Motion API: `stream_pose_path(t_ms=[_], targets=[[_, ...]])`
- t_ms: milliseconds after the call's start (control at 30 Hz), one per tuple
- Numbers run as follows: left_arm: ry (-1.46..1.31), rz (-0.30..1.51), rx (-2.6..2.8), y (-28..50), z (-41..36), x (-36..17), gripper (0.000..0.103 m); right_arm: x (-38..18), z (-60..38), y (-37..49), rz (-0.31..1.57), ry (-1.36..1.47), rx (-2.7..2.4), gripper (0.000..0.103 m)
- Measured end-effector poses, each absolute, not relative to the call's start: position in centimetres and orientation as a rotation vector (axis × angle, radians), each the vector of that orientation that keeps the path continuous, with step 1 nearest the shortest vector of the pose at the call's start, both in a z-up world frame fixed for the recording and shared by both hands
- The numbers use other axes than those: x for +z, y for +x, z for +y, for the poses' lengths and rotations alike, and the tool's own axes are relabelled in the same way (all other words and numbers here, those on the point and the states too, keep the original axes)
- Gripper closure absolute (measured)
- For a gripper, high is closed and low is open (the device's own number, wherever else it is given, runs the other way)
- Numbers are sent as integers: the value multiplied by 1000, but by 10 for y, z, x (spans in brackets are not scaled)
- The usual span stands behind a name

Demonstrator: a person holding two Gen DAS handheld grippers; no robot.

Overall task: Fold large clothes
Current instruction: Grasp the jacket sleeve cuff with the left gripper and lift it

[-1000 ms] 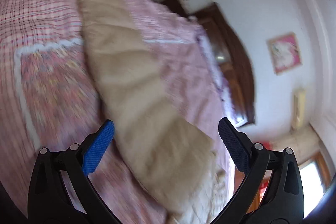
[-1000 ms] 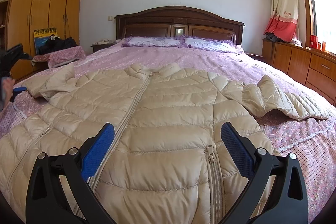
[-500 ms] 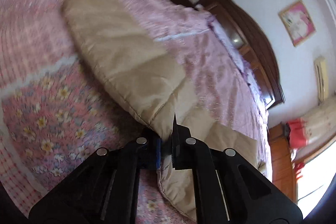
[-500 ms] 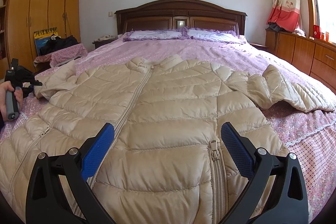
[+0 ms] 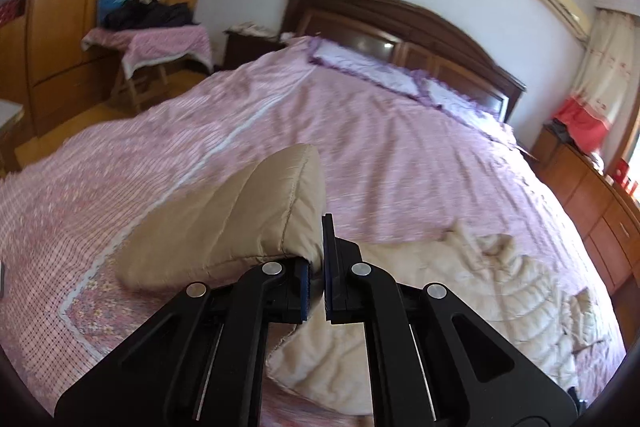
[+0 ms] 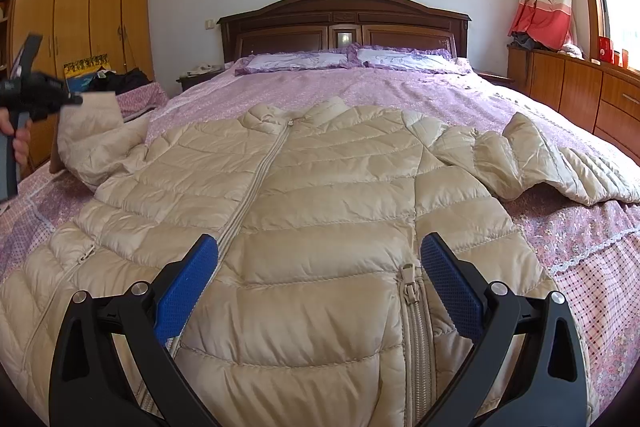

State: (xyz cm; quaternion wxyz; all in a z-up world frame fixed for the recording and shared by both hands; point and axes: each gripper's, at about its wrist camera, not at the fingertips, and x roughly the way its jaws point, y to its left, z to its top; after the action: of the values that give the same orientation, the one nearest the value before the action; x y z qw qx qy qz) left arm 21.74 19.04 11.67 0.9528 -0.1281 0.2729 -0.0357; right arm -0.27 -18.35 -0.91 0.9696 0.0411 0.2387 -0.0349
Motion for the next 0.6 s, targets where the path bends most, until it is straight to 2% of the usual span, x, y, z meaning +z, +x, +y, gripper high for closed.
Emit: stream_pose_path(t_ms=[367, 600], targets=[[-184, 471, -272, 188, 70, 170, 98, -12, -195, 3, 525, 145, -85, 5], [-147, 534, -364, 186, -8, 158, 98, -12, -196, -3, 503, 157, -158, 5]])
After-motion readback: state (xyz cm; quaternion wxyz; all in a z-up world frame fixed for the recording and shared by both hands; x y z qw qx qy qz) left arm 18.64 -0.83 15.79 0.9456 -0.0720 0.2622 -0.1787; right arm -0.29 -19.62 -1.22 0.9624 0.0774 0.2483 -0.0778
